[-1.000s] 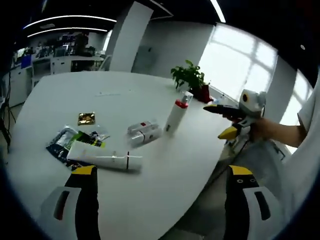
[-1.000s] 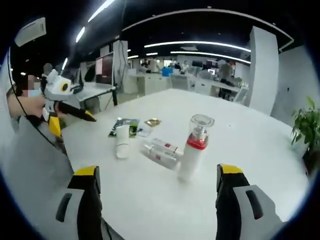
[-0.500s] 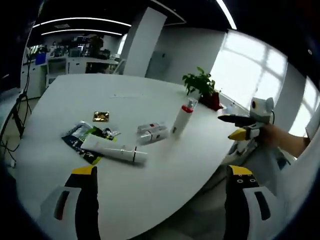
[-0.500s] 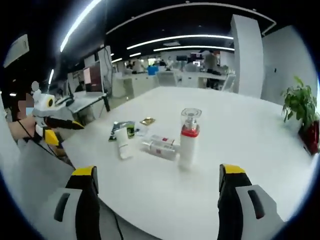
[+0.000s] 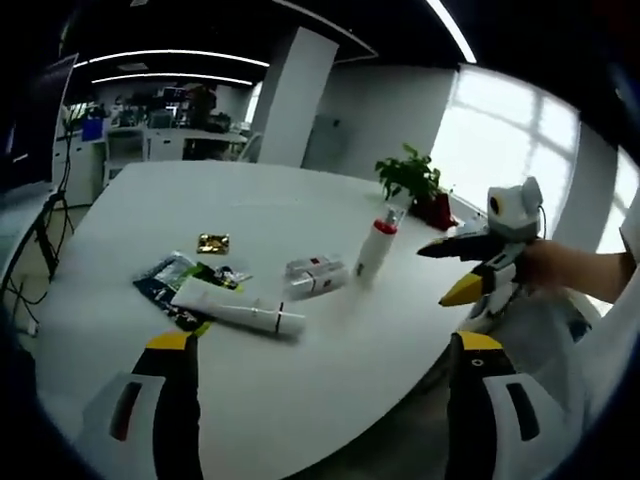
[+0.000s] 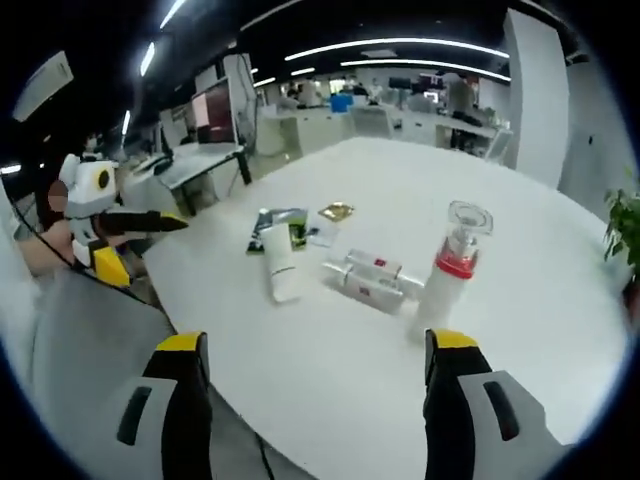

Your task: Arrange the skincare products in the storage area until every visible bottle or jar stands upright without overlapping.

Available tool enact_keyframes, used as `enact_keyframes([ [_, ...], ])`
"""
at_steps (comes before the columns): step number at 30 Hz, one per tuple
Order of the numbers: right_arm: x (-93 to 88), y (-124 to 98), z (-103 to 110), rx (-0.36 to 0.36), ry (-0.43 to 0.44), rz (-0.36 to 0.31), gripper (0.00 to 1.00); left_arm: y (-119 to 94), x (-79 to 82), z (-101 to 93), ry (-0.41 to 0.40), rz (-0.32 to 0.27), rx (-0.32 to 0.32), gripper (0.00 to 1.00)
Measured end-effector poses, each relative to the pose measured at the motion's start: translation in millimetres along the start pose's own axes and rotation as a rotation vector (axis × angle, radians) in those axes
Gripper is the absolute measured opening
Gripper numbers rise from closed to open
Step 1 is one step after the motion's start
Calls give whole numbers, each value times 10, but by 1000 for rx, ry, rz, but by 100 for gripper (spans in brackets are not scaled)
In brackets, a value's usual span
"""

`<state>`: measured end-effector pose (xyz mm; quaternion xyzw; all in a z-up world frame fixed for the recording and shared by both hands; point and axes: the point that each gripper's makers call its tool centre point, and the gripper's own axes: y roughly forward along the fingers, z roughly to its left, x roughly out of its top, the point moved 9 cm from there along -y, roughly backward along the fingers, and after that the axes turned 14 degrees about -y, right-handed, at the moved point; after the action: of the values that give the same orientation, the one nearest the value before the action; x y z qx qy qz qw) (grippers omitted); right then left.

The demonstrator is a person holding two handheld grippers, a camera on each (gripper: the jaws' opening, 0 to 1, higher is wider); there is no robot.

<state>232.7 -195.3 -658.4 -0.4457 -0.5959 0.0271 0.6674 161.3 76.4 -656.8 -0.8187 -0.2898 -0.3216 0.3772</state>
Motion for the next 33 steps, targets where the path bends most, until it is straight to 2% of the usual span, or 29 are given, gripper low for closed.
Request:
enact_keyframes([
  [8, 293, 538, 61, 153, -93, 143, 82, -37, 43, 85, -54, -55, 29, 94],
  [16, 565, 1082, 219, 249, -208, 209, 83, -43, 50, 90, -53, -62, 42, 94],
  [20, 568, 1326, 284, 268, -243, 277, 79, -52, 54, 104, -66, -70, 47, 93],
  [23, 535, 1492, 331, 286, -245, 311, 77, -33, 36, 83, -47, -52, 48, 93],
  [29, 560, 1781, 307, 301, -269, 344, 77, -35, 35, 100, -48, -50, 53, 92],
  [33, 669, 1927, 324, 306, -285, 362, 73, -51, 42, 148, -69, -59, 66, 89],
])
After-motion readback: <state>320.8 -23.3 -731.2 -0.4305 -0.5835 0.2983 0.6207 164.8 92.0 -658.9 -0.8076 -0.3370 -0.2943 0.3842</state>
